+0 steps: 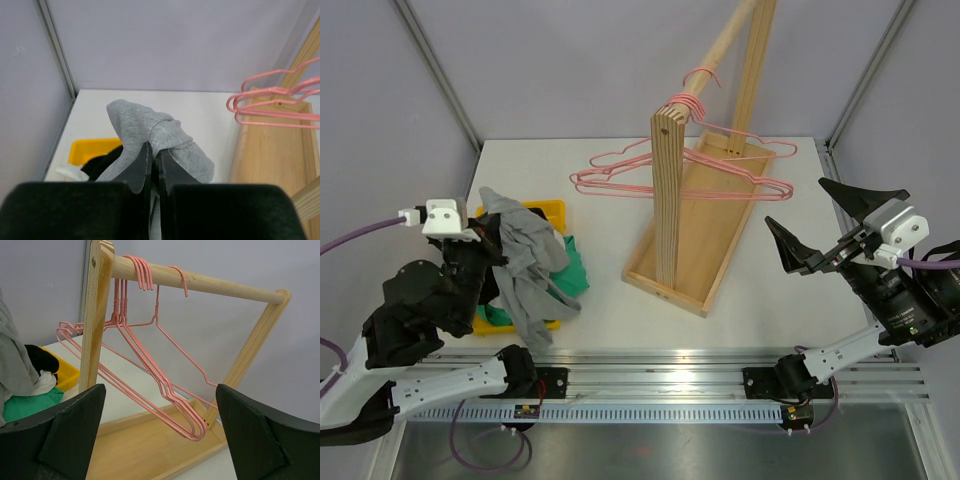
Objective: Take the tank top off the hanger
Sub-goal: Place the tank top into the basket
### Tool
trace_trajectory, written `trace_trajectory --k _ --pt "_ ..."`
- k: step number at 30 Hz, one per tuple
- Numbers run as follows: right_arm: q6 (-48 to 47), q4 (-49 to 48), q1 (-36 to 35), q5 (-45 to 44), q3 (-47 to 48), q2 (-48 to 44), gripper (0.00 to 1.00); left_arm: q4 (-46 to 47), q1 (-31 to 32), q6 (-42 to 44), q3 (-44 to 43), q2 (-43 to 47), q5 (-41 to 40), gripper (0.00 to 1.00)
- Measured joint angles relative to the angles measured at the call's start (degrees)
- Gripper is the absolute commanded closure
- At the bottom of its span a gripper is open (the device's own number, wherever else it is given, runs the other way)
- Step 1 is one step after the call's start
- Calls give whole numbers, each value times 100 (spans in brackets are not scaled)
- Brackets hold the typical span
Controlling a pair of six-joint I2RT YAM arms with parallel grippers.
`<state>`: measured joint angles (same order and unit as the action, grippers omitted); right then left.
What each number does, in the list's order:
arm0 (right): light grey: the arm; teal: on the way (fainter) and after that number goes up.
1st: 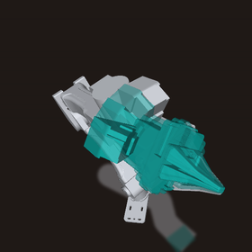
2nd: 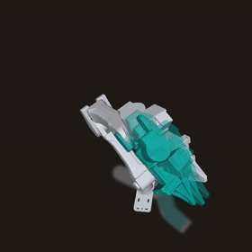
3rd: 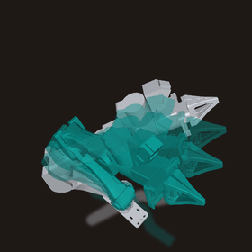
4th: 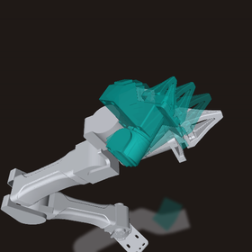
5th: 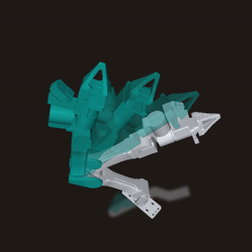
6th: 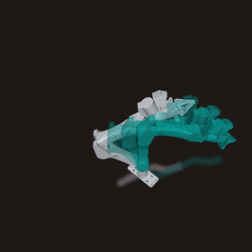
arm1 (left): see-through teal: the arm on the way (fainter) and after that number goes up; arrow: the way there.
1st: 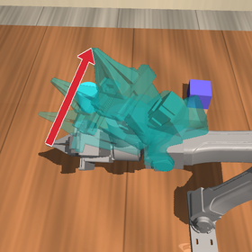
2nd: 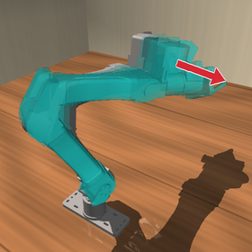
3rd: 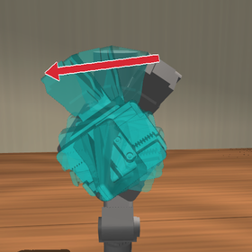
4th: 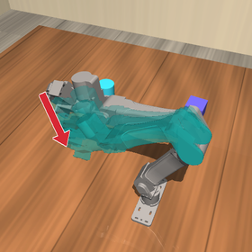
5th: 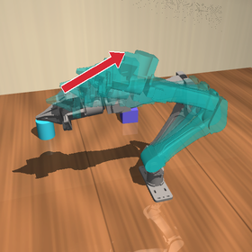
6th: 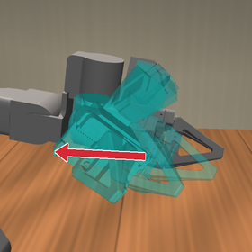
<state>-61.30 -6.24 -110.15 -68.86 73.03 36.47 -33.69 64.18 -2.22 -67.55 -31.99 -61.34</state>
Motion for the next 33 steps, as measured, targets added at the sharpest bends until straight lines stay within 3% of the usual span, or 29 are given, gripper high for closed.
trace_trajectory --k 14,22,25,28,33 --pt "2 -9 0 103 -46 -22 1 1602 0 2981 -2824 -1438 337 100" --pt "2 -9 0 105 -46 -26 1 1631 -212 3585 -3554 -2153 999 100" --pt "2 -9 0 103 -46 -26 1 1237 -1185 3222 -3565 -2411 1779 100" --pt "2 -7 0 103 -46 -26 1 872 -2922 2612 -3556 -2756 2966 100" --pt "2 -2 0 103 -46 -46 1 680 -4968 1593 -3099 -3040 4605 100"
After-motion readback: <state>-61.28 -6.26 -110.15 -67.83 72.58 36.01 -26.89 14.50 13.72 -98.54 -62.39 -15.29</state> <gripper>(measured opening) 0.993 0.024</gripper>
